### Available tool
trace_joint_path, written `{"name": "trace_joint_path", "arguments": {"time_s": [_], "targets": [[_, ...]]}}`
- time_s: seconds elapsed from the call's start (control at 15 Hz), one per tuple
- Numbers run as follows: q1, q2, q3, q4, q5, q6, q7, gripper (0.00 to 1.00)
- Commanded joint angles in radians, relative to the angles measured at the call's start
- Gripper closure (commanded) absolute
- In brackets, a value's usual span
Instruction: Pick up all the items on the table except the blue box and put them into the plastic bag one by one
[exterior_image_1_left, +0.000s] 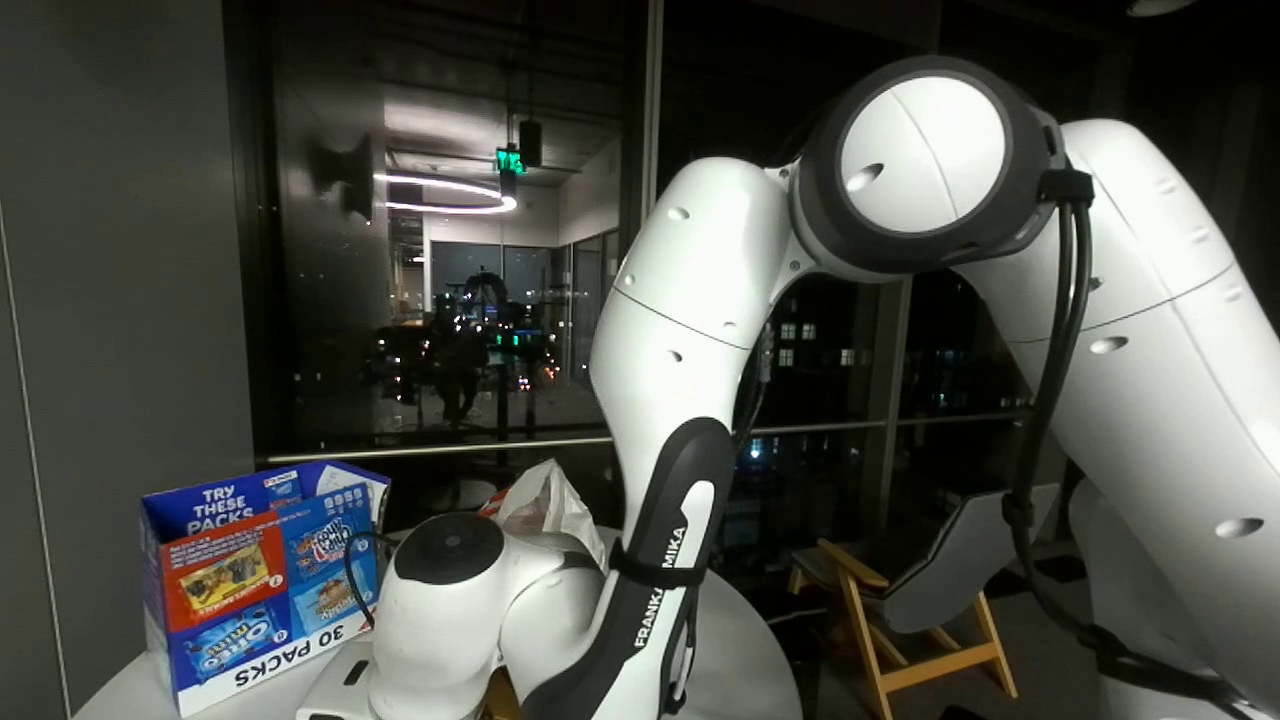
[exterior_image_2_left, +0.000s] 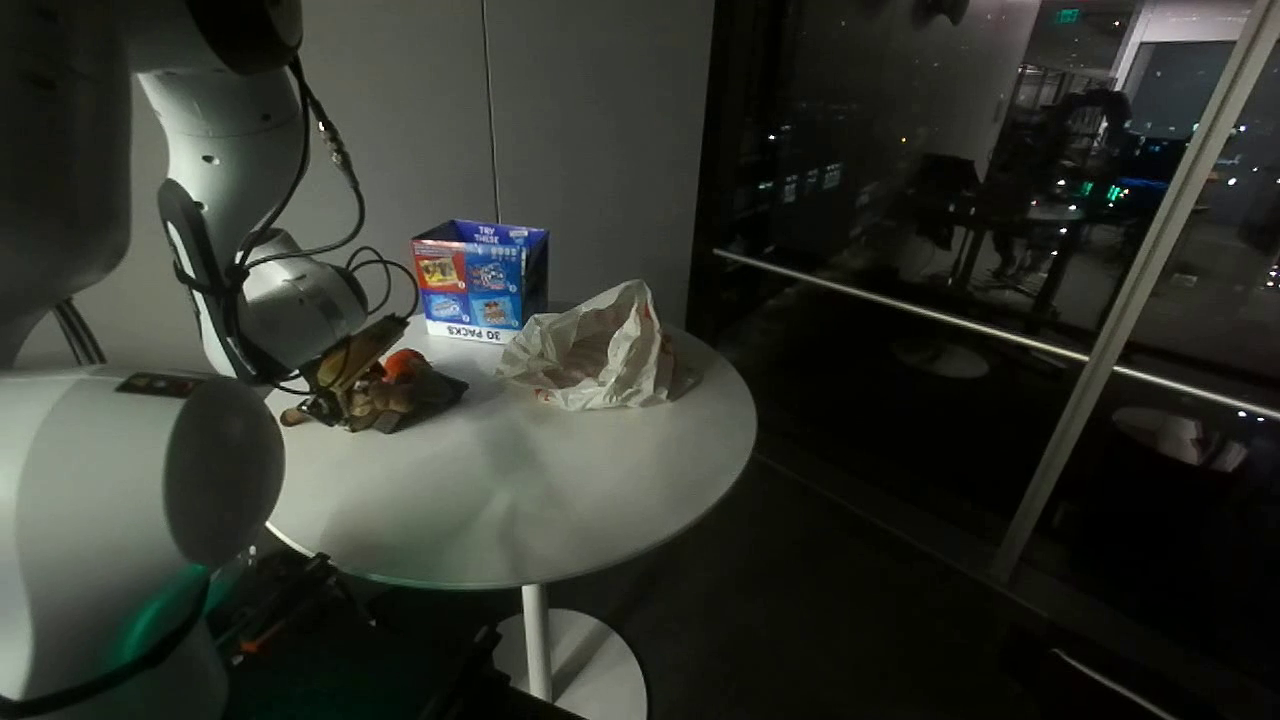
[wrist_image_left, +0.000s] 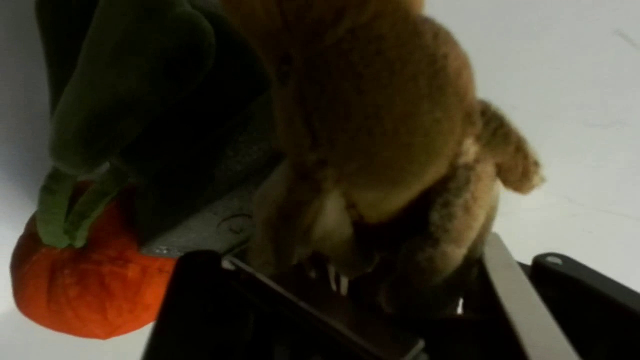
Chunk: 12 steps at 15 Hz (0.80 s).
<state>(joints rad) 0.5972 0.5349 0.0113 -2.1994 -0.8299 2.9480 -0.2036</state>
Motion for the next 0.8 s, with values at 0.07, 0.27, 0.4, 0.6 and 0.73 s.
{"name": "trace_joint_path", "arguments": {"time_s": [0.07, 0.27, 0.4, 0.6, 0.73], "targets": [[-0.018, -0.045, 0.033, -0.036, 0.069, -0.067, 0.035, 0.9], [-0.104, -0.137, 0.134, -0.107, 0.121, -0.137, 0.035, 0.96], [-0.117, -0.223, 0.149, -0.168, 0.113, -0.138, 0.071, 0.93], [-0.067, -0.361, 0.081, -0.25, 0.051, -0.107, 0.2, 0.93], [-0.042, -0.459, 0.038, -0.298, -0.055, -0.113, 0.346, 0.95]]}}
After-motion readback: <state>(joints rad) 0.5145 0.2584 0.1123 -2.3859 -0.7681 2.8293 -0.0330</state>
